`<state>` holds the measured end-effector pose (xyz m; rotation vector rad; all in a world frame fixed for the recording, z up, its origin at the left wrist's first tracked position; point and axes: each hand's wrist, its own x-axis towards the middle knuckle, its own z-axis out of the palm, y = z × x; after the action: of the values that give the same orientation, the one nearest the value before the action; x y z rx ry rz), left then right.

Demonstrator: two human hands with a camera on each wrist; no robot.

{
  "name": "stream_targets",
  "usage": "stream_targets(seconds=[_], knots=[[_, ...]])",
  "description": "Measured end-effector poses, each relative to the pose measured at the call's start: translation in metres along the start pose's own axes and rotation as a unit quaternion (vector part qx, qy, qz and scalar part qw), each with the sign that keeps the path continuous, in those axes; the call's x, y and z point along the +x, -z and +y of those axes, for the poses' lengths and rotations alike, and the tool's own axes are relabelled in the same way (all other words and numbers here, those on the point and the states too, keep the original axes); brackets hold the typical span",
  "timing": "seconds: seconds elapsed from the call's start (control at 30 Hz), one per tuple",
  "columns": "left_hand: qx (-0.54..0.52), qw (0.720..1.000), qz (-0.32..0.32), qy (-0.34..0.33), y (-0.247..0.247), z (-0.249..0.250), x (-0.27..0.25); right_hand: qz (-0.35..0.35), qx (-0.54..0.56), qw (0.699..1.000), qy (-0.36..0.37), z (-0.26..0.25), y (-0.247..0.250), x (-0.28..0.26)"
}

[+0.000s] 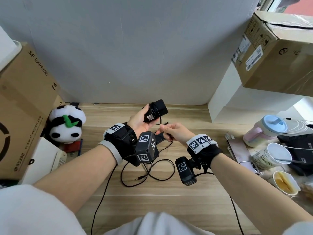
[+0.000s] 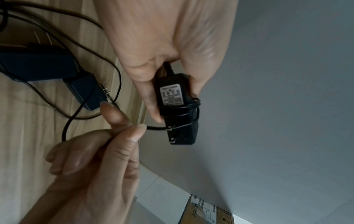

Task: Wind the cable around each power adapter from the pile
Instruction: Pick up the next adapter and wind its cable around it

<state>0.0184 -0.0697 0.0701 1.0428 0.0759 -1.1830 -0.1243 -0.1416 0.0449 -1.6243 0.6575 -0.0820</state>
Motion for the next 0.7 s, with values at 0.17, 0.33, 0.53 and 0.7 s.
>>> stream_targets(seconds=[0.17, 0.33, 0.53, 0.7], knots=[[0.107, 0.99, -0.077, 0.052, 0.003, 0.008, -0.006, -0.008, -0.026, 1.0, -0.01, -0.003, 0.005, 0.002], [0.248, 0.955, -0.146, 0.08, 0.009, 0.019, -0.011, -0.013, -0.029, 0.998, -0.056, -0.025, 0.018, 0.004], [0.317, 0.937, -0.143, 0.043, 0.011, 0.025, -0.016, 0.054, 0.077, 0.995, -0.035, -0.052, 0.036, 0.008], [0.296, 0.951, -0.074, -0.057, 0.012, 0.017, -0.006, 0.048, 0.106, 0.993, 0.004, -0.063, 0.028, 0.005]])
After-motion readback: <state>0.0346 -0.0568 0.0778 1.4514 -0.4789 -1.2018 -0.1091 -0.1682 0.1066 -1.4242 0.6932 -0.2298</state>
